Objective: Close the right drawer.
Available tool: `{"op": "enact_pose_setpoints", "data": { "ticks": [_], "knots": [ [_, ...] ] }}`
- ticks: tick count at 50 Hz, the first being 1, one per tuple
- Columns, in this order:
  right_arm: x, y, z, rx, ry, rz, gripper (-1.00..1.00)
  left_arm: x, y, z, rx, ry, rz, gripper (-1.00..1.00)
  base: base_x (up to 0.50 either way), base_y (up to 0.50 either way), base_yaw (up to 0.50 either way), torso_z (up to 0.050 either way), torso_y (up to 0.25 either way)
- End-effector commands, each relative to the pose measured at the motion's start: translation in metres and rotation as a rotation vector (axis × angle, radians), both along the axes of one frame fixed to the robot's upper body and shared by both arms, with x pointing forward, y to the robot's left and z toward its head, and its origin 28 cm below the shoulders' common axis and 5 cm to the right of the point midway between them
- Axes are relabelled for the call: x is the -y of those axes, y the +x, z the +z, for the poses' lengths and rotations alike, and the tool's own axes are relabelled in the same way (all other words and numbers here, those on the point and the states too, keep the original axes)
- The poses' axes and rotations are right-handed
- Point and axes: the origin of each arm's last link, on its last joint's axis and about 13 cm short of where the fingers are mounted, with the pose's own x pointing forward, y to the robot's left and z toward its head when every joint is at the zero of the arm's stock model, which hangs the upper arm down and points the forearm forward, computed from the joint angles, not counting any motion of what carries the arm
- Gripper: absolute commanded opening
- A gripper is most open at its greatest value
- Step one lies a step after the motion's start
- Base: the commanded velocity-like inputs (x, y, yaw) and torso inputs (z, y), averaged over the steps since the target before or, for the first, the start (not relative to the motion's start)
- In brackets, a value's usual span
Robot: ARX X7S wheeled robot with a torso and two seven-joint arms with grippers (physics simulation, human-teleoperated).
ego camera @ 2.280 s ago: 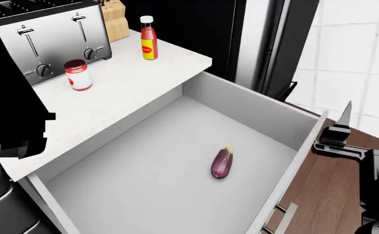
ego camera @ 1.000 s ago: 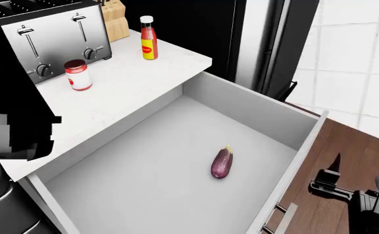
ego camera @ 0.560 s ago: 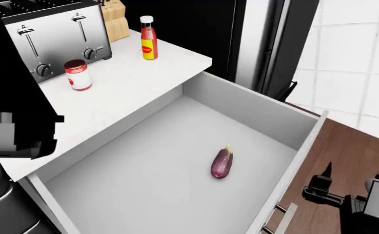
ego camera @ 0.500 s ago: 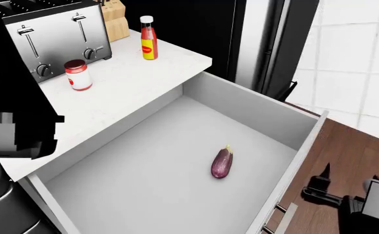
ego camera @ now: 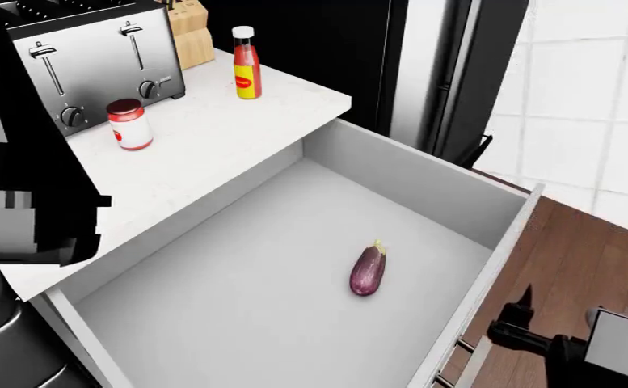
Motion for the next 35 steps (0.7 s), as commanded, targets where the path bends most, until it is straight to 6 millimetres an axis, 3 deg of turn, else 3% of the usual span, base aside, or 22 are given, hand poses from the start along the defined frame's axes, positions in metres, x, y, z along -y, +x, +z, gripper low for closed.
{"op": "enact_pose_setpoints", "data": {
  "ticks": [1, 22, 35],
  "knots": [
    [-0.001, -0.002, -0.012, -0.009, 0.058, -0.010, 1.00, -0.001, 0.000, 0.001, -0.003, 0.002, 0.006, 1.00, 0.00, 0.00, 0.00, 0.000, 0.000],
    [-0.003, -0.003, -0.030, -0.061, 0.096, 0.005, 1.00, -0.001, 0.000, 0.000, -0.005, 0.007, 0.006, 1.00, 0.00, 0.00, 0.00, 0.000, 0.000],
    [-0.001, -0.004, -0.030, -0.102, 0.046, 0.011, 1.00, -0.001, -0.001, 0.000, 0.001, 0.004, 0.002, 1.00, 0.00, 0.00, 0.00, 0.000, 0.000]
  ]
}}
